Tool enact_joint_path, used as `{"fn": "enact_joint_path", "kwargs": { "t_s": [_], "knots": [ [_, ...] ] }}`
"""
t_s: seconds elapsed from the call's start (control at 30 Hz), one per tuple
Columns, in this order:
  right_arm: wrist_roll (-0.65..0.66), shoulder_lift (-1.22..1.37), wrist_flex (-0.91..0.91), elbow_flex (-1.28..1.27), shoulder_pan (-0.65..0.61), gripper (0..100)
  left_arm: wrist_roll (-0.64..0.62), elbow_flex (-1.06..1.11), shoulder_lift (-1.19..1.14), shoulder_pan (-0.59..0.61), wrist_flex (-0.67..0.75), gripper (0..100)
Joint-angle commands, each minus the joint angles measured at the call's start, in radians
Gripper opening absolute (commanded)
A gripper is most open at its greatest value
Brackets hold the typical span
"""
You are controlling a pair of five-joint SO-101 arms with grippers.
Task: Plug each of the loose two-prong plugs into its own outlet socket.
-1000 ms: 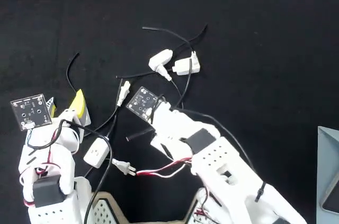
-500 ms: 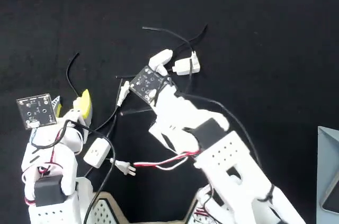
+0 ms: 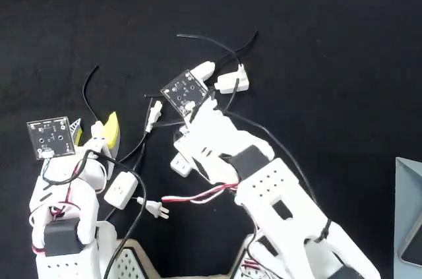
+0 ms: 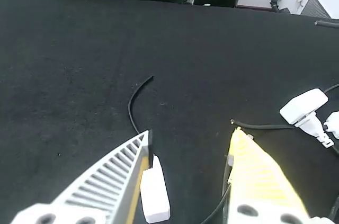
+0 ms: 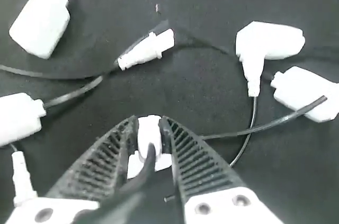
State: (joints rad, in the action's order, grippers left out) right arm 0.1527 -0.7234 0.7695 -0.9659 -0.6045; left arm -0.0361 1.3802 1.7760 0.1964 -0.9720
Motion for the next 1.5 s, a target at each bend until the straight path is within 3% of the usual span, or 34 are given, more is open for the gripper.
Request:
{"fn": "enact_joint_path", "kwargs": {
  "t_s": [0.0, 0.13, 0.37, 0.67, 1.23, 1.47],
  "knots": [
    [-0.009, 0.005, 0.094, 0.09, -0.005, 1.1, 0.0, -0.001, -0.003, -0.012, 0.015, 25],
    [-0.043, 0.013, 0.144, 0.088, -0.009, 1.1, 0.002, -0.002, -0.003, -0.012, 0.015, 25],
    [-0.043, 0.025, -0.026, -0.051, -0.137, 1.1, 0.002, 0.001, -0.003, -0.012, 0.021, 25],
    [-0.034, 0.232, -0.103, -0.031, -0.137, 1.1, 0.002, 0.001, -0.003, -0.012, 0.023, 25],
    [-0.009, 0.13, -0.017, -0.053, -0.135, 1.1, 0.002, 0.001, -0.003, -0.01, 0.023, 25],
    [0.008, 0.113, -0.135, -0.159, -0.135, 1.1, 0.002, 0.001, -0.003, -0.01, 0.023, 25]
  ]
}}
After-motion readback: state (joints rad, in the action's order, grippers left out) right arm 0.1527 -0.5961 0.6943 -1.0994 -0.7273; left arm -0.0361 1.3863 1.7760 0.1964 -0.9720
